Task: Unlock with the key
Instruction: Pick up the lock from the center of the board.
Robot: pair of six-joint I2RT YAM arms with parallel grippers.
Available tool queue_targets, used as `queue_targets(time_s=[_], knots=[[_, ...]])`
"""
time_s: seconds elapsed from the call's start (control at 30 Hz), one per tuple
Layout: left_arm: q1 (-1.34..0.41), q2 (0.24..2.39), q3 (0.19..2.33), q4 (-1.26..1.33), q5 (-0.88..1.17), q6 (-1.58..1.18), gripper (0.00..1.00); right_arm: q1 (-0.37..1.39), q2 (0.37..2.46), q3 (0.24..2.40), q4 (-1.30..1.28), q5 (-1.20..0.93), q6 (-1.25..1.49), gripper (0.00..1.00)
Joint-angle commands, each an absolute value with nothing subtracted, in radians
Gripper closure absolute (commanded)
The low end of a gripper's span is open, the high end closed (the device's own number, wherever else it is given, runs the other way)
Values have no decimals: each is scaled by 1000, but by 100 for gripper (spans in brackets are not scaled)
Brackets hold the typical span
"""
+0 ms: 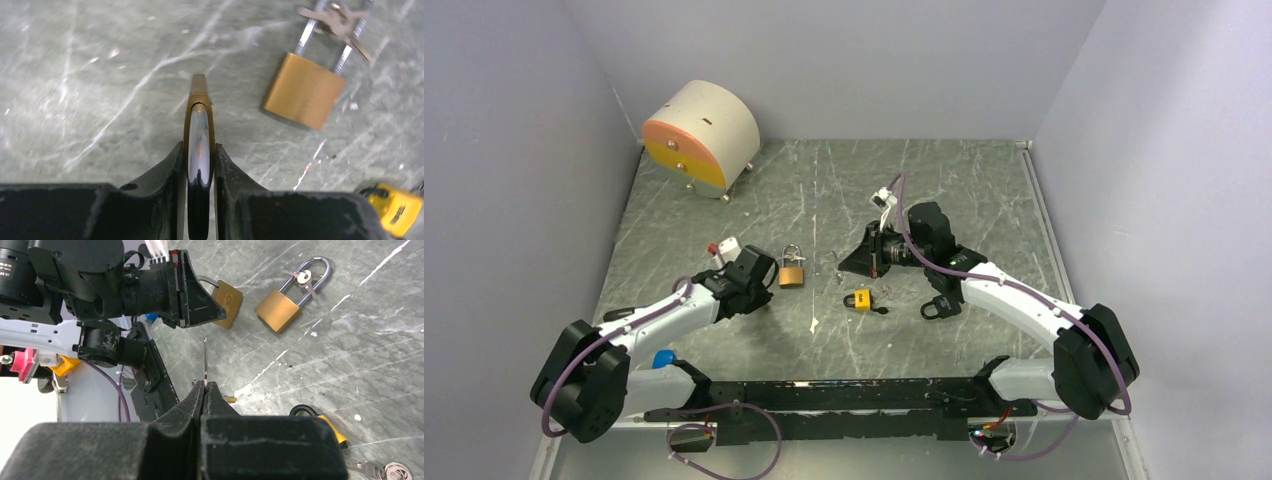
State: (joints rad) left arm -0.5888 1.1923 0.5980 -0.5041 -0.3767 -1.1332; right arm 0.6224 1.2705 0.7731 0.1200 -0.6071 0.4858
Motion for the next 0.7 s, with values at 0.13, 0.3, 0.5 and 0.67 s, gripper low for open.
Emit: queue_targets(time_s=[0.13, 0.3, 0.5, 0.67], knots=[[-594, 1205, 643, -249, -153, -545, 98, 614, 1261, 759, 150, -616, 457, 100], [-594, 1239, 670, -346, -126, -478, 97, 611, 1263, 757, 141, -617, 460, 100], [-594, 1260, 633, -290, -94, -489, 67, 611, 1280, 755, 149, -628, 471, 100], [-604, 1214, 565, -157, -152, -562, 47, 611, 1282, 773, 131, -635, 481, 100]])
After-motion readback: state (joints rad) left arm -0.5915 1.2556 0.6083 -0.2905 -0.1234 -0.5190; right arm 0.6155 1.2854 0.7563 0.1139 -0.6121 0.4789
